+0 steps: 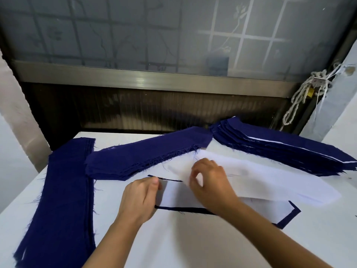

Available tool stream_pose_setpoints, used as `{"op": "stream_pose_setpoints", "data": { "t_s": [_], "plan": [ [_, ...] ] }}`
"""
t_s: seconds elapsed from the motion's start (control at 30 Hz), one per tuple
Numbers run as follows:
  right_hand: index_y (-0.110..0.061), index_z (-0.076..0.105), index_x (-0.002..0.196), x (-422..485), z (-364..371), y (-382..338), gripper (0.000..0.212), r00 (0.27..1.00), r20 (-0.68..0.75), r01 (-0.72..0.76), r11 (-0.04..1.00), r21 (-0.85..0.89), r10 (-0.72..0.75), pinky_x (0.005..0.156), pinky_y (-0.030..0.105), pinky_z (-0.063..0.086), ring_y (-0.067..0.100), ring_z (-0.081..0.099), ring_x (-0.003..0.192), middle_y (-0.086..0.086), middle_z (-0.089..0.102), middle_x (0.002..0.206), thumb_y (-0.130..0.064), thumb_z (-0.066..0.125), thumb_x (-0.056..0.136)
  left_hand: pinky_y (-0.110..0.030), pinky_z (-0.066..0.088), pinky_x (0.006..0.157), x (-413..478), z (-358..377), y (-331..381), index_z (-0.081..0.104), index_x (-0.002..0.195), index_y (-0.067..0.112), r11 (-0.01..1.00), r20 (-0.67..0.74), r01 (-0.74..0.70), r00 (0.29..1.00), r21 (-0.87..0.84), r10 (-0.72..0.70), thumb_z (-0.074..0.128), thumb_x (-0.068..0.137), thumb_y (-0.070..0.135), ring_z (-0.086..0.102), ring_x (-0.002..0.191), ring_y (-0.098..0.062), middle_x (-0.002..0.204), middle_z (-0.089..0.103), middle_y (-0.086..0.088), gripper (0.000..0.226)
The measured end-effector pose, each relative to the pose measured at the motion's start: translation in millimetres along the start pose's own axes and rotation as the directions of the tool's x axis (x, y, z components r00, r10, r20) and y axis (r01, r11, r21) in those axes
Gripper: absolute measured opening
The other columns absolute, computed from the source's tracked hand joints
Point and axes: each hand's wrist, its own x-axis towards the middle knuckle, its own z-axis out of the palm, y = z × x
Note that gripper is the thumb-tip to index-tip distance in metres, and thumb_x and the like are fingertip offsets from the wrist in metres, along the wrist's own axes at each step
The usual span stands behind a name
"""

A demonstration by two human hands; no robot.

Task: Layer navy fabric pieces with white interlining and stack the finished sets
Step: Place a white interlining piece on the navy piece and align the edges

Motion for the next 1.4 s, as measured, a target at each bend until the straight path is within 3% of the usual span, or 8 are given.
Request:
{"op": "stream_pose_setpoints", "data": {
  "t_s": [0.17, 0.3, 0.43, 0.63, 0.73, 1.0, 1.17, 1.4],
  "plan": [
    [-0.016, 0.058, 0.094, -13, 42, -32, 0.018, 0.993, 0.008, 0.118, 0.987, -0.11, -0.118, 0.082, 0.032, 0.041, 0.018, 0.05, 0.088, -0.002, 0.056, 0.095, -0.023, 0.042, 0.093, -0.025, 0.037, 0.048, -1, -4, 3, 0.047, 0.051, 0.027, 0.994, -0.019, 0.033, 0.999, -0.106, -0.035, 0.024, 0.096, 0.06, 0.053, 0.052, -0.011, 0.051, 0.054, 0.01, 0.06],
    [-0.023, 0.053, 0.108, -11, 55, -29, 0.016, 0.994, 0.077, 0.069, 0.997, 0.047, -0.072, 0.088, 0.021, 0.032, 0.01, 0.049, 0.097, -0.008, 0.056, 0.106, -0.028, 0.044, 0.095, -0.033, 0.047, 0.055, 1, 0, 1, 0.059, 0.073, 0.029, 0.998, 0.048, 0.053, 0.997, 0.033, -0.054, 0.045, 0.093, 0.043, 0.057, 0.062, -0.011, 0.062, 0.06, 0.011, 0.028],
    [-0.027, 0.038, 0.134, -2, 51, -13, 0.044, 0.981, 0.196, -0.032, 0.99, 0.134, 0.005, 0.103, 0.024, 0.025, 0.007, 0.044, 0.115, -0.009, 0.053, 0.127, -0.021, 0.049, 0.091, -0.03, 0.039, 0.049, 1, 1, 2, 0.053, 0.076, 0.031, 1.0, -0.007, -0.011, 1.0, -0.005, 0.011, 0.052, 0.099, 0.034, 0.05, 0.055, -0.016, 0.056, 0.052, 0.008, 0.023],
    [-0.025, 0.049, 0.128, -9, 35, 19, 0.047, 0.969, 0.237, -0.112, 0.981, 0.158, 0.073, 0.088, 0.021, 0.025, -0.032, 0.029, 0.094, 0.0, 0.061, 0.111, -0.01, 0.051, 0.083, -0.019, 0.034, 0.047, 2, 2, 1, 0.055, 0.083, 0.032, 0.993, -0.084, 0.077, 0.993, -0.088, -0.084, 0.049, 0.1, 0.036, 0.054, 0.056, -0.01, 0.06, 0.055, 0.008, 0.018],
    [-0.024, 0.054, 0.122, -20, 15, 43, 0.042, 0.984, 0.162, -0.092, 0.993, 0.068, 0.08, 0.089, 0.021, 0.026, -0.009, 0.046, 0.089, -0.005, 0.062, 0.1, -0.009, 0.055, 0.083, -0.03, 0.036, 0.048, 2, 2, 0, 0.051, 0.081, 0.028, 0.98, -0.073, 0.16, 0.983, -0.122, -0.169, 0.053, 0.097, 0.041, 0.046, 0.05, -0.013, 0.055, 0.05, 0.003, 0.022],
    [-0.017, 0.066, 0.105, -68, -40, 138, 0.04, 0.981, -0.043, -0.195, 0.959, -0.206, 0.19, 0.085, 0.033, 0.033, 0.016, 0.056, 0.069, -0.017, 0.055, 0.071, 0.006, 0.065, 0.072, -0.032, 0.033, 0.049, 6, 1, 0, 0.036, 0.065, 0.022, 0.945, -0.044, 0.322, 0.945, -0.062, -0.325, 0.063, 0.09, 0.05, 0.04, 0.052, -0.016, 0.054, 0.04, 0.005, 0.047],
    [-0.02, 0.072, 0.084, -87, -37, 166, 0.022, 0.965, -0.149, -0.248, 0.933, -0.262, 0.215, 0.074, 0.037, 0.034, 0.026, 0.056, 0.074, -0.008, 0.058, 0.081, -0.007, 0.064, 0.068, -0.03, 0.032, 0.048, 7, 0, 0, 0.043, 0.064, 0.024, 0.948, -0.025, 0.317, 0.948, -0.027, -0.317, 0.063, 0.091, 0.045, 0.045, 0.052, -0.015, 0.052, 0.044, 0.006, 0.04],
    [-0.019, 0.063, 0.085, -91, -33, 169, 0.008, 0.965, -0.241, -0.179, 0.93, -0.32, 0.103, 0.081, 0.037, 0.033, 0.025, 0.054, 0.085, -0.004, 0.058, 0.094, -0.013, 0.058, 0.086, -0.029, 0.039, 0.052, 7, 1, 0, 0.053, 0.073, 0.032, 0.941, -0.008, 0.336, 0.942, 0.043, -0.336, 0.058, 0.094, 0.031, 0.055, 0.06, -0.012, 0.059, 0.057, 0.008, 0.021]
  ]
}}
